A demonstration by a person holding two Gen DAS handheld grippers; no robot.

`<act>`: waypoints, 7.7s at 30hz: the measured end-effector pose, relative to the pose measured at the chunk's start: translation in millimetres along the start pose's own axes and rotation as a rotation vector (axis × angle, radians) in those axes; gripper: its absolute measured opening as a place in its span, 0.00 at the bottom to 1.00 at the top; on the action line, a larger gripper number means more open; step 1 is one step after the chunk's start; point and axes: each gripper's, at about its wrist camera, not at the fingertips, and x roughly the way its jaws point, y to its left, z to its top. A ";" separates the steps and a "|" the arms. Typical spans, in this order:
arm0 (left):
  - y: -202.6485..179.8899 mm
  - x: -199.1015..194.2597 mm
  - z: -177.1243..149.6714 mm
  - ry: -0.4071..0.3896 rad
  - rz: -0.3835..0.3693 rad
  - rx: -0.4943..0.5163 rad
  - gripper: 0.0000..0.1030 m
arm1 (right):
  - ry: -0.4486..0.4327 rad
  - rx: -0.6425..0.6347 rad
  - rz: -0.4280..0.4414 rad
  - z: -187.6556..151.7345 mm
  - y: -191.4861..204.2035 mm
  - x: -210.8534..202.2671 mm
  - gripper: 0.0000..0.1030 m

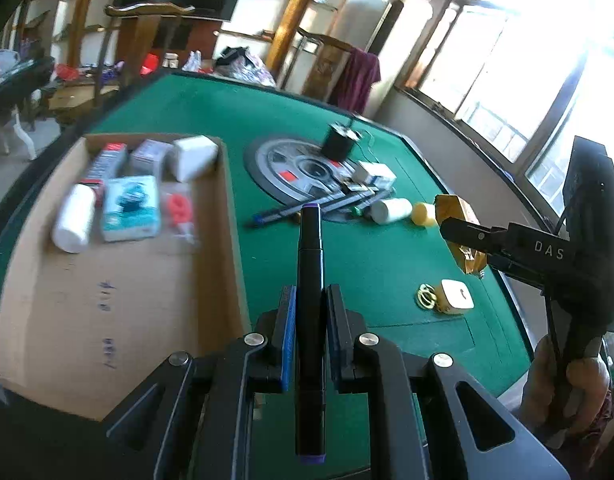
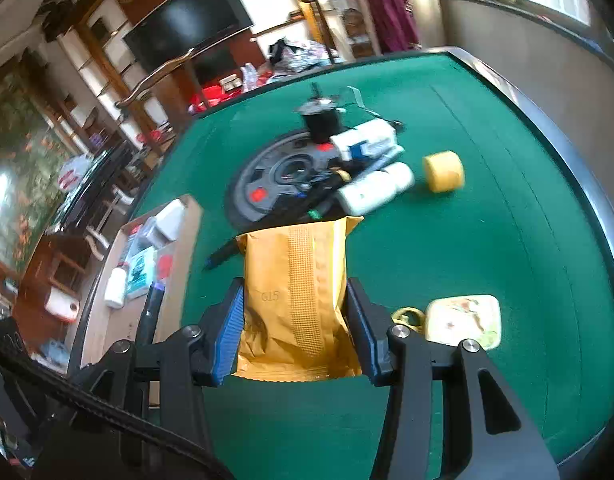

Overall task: Organize objects
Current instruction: 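Carry the marker and envelope into the cardboard tray and release both, then move both grippers back over the table toward the remaining markers, then grasp the black marker with yellow cap using the left gripper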

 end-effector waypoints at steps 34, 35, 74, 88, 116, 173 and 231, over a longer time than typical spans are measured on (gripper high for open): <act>161.1 36.1 12.2 0.105 0.173 -0.250 0.11 | 0.337 -0.314 0.164 -42.6 182.4 146.2 0.46; 161.1 36.0 13.2 0.104 0.176 -0.247 0.11 | 0.341 -0.314 0.160 -44.9 183.2 148.4 0.46; 202.3 41.7 35.1 0.080 0.149 -0.387 0.11 | 0.328 -0.476 0.016 -35.1 214.4 186.2 0.46; 194.2 18.2 35.6 0.045 0.124 -0.399 0.41 | 0.320 -0.455 0.042 -32.6 220.0 188.6 0.47; 72.9 -42.2 22.9 -0.083 0.286 -0.101 0.53 | 0.153 -0.351 0.108 -40.1 168.8 93.6 0.51; -120.5 187.6 97.2 0.131 0.204 0.135 0.53 | -0.141 0.343 0.022 78.5 -200.8 35.8 0.61; -116.7 179.6 24.2 0.252 0.160 0.328 0.12 | -0.045 0.328 0.008 72.9 -192.7 58.4 0.61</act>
